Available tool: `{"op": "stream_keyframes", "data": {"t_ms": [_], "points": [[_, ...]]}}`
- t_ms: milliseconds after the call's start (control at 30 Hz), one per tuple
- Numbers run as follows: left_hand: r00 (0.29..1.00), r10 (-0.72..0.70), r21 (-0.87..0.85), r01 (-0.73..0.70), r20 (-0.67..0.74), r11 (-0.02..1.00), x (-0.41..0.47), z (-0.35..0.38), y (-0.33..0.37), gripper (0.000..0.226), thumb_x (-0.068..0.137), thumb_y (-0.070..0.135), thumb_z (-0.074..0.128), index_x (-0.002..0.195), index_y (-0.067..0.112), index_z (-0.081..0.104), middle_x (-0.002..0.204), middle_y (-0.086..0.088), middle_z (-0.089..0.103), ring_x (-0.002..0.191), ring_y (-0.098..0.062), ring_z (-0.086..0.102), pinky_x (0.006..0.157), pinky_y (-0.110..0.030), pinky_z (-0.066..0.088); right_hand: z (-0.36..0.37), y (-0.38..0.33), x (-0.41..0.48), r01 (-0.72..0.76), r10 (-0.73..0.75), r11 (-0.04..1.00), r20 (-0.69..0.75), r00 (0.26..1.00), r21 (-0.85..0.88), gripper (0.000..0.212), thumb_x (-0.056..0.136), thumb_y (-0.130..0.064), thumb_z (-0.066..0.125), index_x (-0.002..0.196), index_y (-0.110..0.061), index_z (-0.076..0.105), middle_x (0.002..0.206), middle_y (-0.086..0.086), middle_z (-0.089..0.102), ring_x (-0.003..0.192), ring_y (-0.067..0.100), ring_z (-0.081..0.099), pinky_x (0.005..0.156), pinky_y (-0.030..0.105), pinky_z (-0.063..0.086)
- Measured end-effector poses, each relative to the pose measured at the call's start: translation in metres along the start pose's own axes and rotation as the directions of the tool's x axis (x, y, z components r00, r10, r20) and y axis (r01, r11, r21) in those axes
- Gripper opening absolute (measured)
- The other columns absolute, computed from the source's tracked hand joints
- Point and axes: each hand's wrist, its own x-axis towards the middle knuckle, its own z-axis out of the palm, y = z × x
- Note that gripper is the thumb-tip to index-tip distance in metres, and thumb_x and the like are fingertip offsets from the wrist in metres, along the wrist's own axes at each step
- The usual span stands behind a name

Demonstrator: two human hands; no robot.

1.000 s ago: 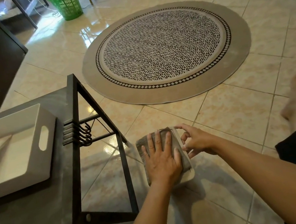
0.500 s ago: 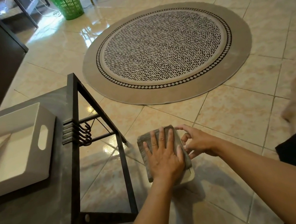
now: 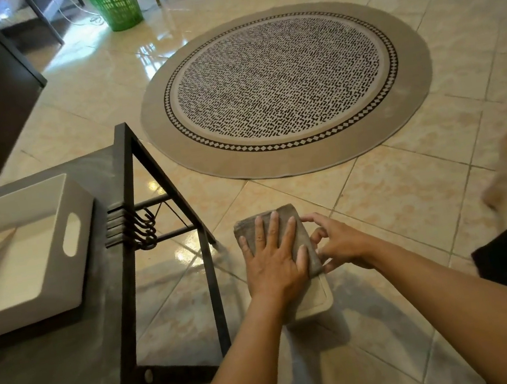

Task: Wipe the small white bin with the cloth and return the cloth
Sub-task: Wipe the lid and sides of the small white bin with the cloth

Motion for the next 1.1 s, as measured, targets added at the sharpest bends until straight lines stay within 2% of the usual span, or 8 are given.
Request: {"op": "stream_keyframes", "data": {"t_ms": [167, 367, 533, 600, 700, 800, 967, 1100], "points": [[0.991, -0.13, -0.082, 0.127, -0.029, 0.988, -0.011, -0.002, -0.003, 0.067, 0.097, 0.057, 0.018, 0.152, 0.038, -0.017, 0.161, 0.001, -0.027, 0.144, -0.022, -0.033, 0.117, -0.05, -0.015, 0.002, 0.001, 0.001, -0.006, 0.006, 1.0, -0.033, 0.999, -0.009, 0.079, 0.088, 0.01, 0.063, 0.147, -0.034, 0.035, 0.104, 0.014, 0.054, 0.087, 0.027, 0.069, 0.069, 0.043, 0.065], [0.997, -0.075, -0.051, 0.074, -0.011, 0.996, -0.017, 0.003, 0.013, 0.064, 0.097, 0.056, 0.013, 0.152, 0.038, -0.016, 0.16, 0.002, -0.029, 0.143, -0.023, -0.034, 0.118, -0.056, -0.012, 0.001, 0.001, 0.003, -0.016, 0.016, 1.0, -0.02, 1.0, 0.005, 0.081, 0.086, 0.015, 0.059, 0.145, -0.034, 0.036, 0.103, 0.016, 0.056, 0.085, 0.027, 0.069, 0.067, 0.043, 0.065], [0.986, -0.168, -0.117, 0.167, -0.005, 0.979, -0.011, -0.002, -0.013, 0.067, 0.098, 0.056, 0.018, 0.152, 0.037, -0.017, 0.16, 0.001, -0.029, 0.144, -0.023, -0.033, 0.121, -0.052, -0.005, 0.004, 0.002, 0.002, -0.019, 0.02, 1.0, -0.051, 0.999, 0.005, 0.08, 0.087, 0.012, 0.062, 0.148, -0.033, 0.034, 0.105, 0.015, 0.054, 0.09, 0.031, 0.07, 0.066, 0.041, 0.065], [0.983, -0.185, -0.167, 0.181, -0.008, 0.969, -0.026, 0.002, -0.009, 0.067, 0.098, 0.055, 0.019, 0.152, 0.037, -0.017, 0.159, 0.003, -0.033, 0.142, -0.021, -0.036, 0.12, -0.05, -0.008, 0.003, 0.002, 0.003, -0.018, 0.019, 1.0, -0.046, 0.999, 0.014, 0.081, 0.087, 0.013, 0.061, 0.148, -0.032, 0.034, 0.107, 0.016, 0.054, 0.089, 0.031, 0.071, 0.065, 0.04, 0.065], [0.994, -0.111, -0.063, 0.11, 0.0, 0.992, -0.041, 0.008, 0.011, 0.066, 0.097, 0.055, 0.016, 0.152, 0.038, -0.017, 0.158, 0.004, -0.033, 0.141, -0.024, -0.039, 0.117, -0.051, -0.017, 0.001, 0.002, 0.004, -0.016, 0.017, 0.999, -0.03, 0.999, 0.029, 0.079, 0.087, 0.014, 0.06, 0.146, -0.032, 0.037, 0.103, 0.016, 0.052, 0.081, 0.026, 0.069, 0.066, 0.041, 0.064], [0.999, -0.035, -0.005, 0.035, 0.012, 0.999, -0.035, 0.004, 0.012, 0.065, 0.097, 0.054, 0.014, 0.152, 0.037, -0.017, 0.159, 0.003, -0.03, 0.143, -0.023, -0.035, 0.118, -0.054, -0.012, 0.002, 0.0, 0.002, -0.018, 0.019, 0.999, -0.031, 0.999, 0.029, 0.077, 0.087, 0.014, 0.06, 0.145, -0.032, 0.038, 0.102, 0.016, 0.052, 0.082, 0.026, 0.068, 0.068, 0.043, 0.065], [0.992, -0.126, -0.053, 0.125, -0.009, 0.991, -0.056, 0.005, 0.002, 0.067, 0.098, 0.052, 0.018, 0.152, 0.036, -0.018, 0.159, 0.001, -0.03, 0.142, -0.021, -0.036, 0.119, -0.048, -0.012, 0.003, -0.001, 0.0, -0.03, 0.031, 0.999, -0.048, 0.998, 0.029, 0.079, 0.086, 0.013, 0.061, 0.148, -0.03, 0.037, 0.103, 0.015, 0.052, 0.085, 0.026, 0.069, 0.068, 0.044, 0.065], [0.999, -0.048, -0.019, 0.049, 0.004, 0.999, -0.066, 0.014, 0.021, 0.065, 0.097, 0.055, 0.015, 0.152, 0.038, -0.016, 0.16, 0.003, -0.028, 0.144, -0.022, -0.034, 0.117, -0.052, -0.014, 0.001, -0.002, -0.002, -0.038, 0.04, 0.998, -0.033, 0.999, 0.042, 0.08, 0.086, 0.015, 0.059, 0.149, -0.029, 0.036, 0.099, 0.012, 0.05, 0.079, 0.022, 0.066, 0.07, 0.047, 0.064]]}}
